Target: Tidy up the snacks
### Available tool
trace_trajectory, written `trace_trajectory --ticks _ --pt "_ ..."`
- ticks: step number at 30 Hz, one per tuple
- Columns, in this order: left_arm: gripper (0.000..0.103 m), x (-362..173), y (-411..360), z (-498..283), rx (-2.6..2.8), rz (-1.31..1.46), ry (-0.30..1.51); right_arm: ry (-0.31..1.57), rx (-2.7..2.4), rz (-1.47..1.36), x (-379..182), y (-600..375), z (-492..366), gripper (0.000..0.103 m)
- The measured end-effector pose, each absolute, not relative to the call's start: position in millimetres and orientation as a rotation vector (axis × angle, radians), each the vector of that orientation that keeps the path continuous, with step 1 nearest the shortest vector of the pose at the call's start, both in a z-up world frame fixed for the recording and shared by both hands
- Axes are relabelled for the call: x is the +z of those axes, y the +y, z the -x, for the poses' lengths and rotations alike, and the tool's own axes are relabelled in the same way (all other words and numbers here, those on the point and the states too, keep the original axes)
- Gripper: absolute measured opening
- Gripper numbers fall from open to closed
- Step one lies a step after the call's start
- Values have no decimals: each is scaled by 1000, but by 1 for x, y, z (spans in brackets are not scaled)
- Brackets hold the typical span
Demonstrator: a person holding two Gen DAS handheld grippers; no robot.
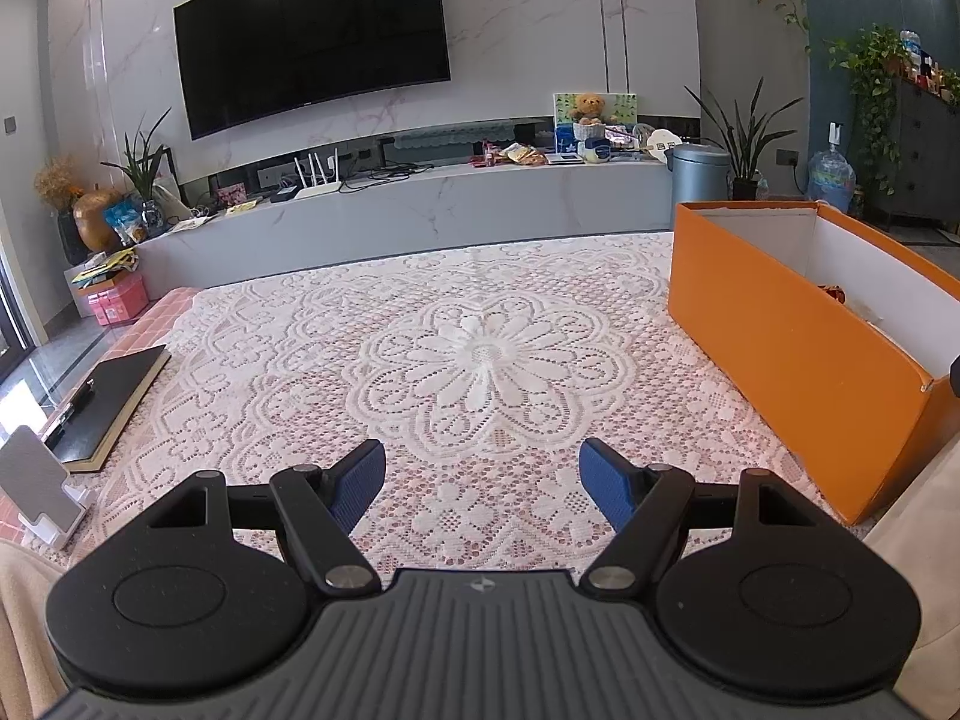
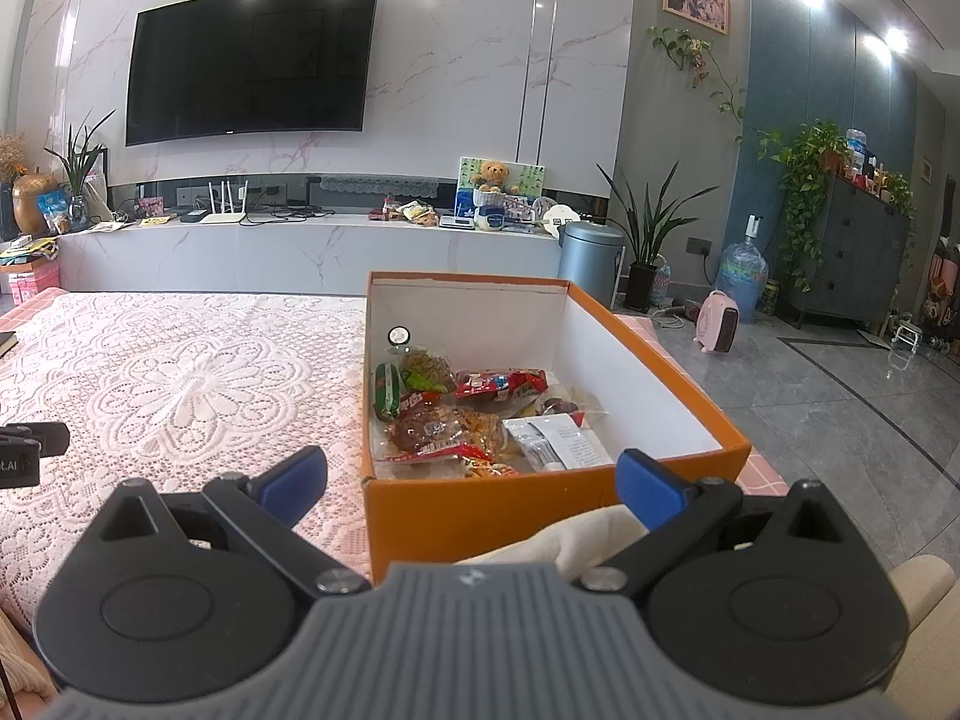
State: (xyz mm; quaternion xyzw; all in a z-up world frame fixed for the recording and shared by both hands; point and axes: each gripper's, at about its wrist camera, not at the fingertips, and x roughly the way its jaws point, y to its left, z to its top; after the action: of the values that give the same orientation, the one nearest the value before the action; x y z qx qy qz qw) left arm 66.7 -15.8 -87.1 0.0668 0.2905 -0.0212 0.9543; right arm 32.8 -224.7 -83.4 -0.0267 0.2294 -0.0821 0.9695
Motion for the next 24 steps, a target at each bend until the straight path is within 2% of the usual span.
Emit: trace_trajectory --ticks 24 --pt "87 -86 -15 -67 -43 -137 593 467 -164 52 -85 -225 -34 100"
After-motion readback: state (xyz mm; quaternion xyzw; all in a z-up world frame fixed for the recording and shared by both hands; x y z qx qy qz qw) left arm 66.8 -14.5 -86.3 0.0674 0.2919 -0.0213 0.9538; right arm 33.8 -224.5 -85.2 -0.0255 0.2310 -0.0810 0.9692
